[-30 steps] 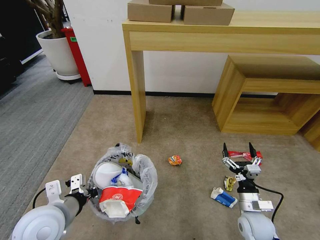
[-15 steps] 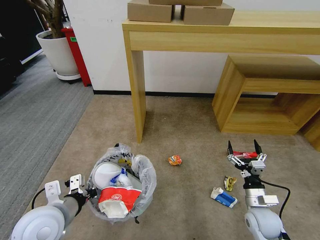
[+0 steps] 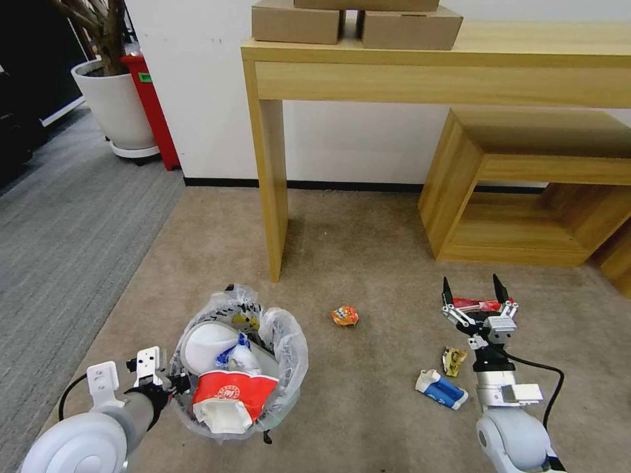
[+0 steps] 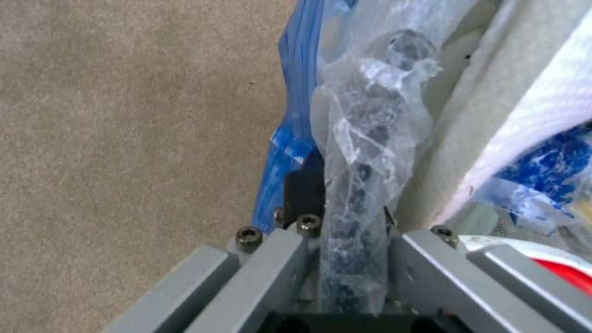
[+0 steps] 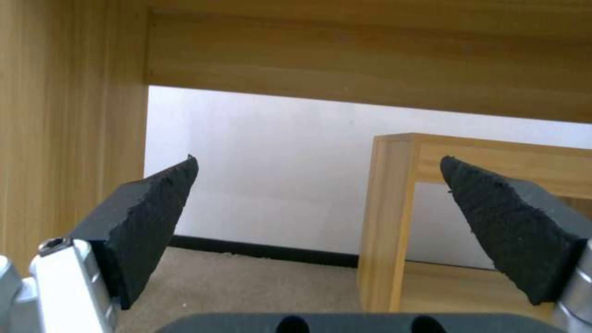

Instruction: Pick up the trash bin and place the garbage on the floor into it.

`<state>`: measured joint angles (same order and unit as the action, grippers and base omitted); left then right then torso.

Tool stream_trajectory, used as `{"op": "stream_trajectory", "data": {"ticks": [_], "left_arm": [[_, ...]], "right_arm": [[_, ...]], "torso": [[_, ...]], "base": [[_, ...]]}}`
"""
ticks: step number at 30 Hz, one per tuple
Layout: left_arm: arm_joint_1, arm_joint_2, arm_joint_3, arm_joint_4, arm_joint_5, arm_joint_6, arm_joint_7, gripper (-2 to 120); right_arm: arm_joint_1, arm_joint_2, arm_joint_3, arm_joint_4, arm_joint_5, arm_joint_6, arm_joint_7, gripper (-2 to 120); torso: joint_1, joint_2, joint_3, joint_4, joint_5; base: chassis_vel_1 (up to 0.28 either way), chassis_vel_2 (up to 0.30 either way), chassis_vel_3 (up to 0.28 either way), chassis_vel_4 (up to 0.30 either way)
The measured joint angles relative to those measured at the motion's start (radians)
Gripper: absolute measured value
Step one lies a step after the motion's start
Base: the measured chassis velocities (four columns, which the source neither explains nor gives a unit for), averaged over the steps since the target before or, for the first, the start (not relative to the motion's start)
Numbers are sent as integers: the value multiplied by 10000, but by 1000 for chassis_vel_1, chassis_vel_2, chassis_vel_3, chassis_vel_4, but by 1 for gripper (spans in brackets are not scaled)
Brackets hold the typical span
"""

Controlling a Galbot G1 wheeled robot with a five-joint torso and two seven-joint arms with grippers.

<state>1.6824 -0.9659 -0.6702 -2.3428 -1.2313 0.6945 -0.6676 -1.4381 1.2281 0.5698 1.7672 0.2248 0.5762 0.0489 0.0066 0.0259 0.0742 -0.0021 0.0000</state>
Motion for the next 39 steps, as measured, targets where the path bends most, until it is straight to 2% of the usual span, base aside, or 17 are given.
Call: {"op": "stream_trajectory", "data": {"ticks": [22,24,25,28,29,30,32,33,34,36,37,39], "left_arm": [[124,-122,3,-85,186,-76,107,0],[143,-100,-16,-97,263,-76,143,0],[143,-100,-16,-97,263,-76,143,0],[92,-132,5,-99,387,-74,215,0],[92,-132,5,-99,387,-74,215,0],[77,-162,16,-100,456,-71,276,0],[76,-233,18,-64,695,-67,511,0],[76,-233,18,-64,695,-67,511,0],[87,-249,18,-41,763,-68,544,0],[118,-291,19,3,939,-66,570,0],[118,-291,19,3,939,-66,570,0],[131,-330,3,12,954,-48,505,0]], "right_arm": [[-66,-157,1,66,-6,39,-49,100],[10,-736,-83,-95,-97,-104,-4,100],[10,-736,-83,-95,-97,-104,-4,100],[351,-1978,-260,-283,-54,-799,250,100],[351,-1978,-260,-283,-54,-799,250,100],[513,-2411,-336,-364,67,-1069,358,100],[867,-3427,-390,-794,323,-1663,-62,100],[867,-3427,-390,-794,323,-1663,-62,100],[966,-3840,-411,-1001,566,-1868,-537,100],[1159,-5262,-814,-1440,1843,-2227,-2225,100],[1159,-5262,-814,-1440,1843,-2227,-2225,100],[1497,-6838,-1590,-1761,2847,-2477,-3824,100]], "torso": [[0,0,0,-4,3],[0,0,0,0,3],[0,0,0,0,3],[0,0,0,-1,3],[0,0,0,-1,3],[0,0,0,-1,3],[0,0,0,1,4],[0,0,0,1,4],[0,0,0,0,4],[1,0,0,-1,8],[1,0,0,-1,8],[1,0,0,-2,2]], "base": [[-28,-30,-24,-30],[0,0,0,0],[0,0,0,0],[0,0,0,0],[0,0,0,0],[0,0,0,0],[0,0,0,0],[0,0,0,0],[0,0,0,0],[0,0,0,0],[0,0,0,0],[0,0,0,0]]}}
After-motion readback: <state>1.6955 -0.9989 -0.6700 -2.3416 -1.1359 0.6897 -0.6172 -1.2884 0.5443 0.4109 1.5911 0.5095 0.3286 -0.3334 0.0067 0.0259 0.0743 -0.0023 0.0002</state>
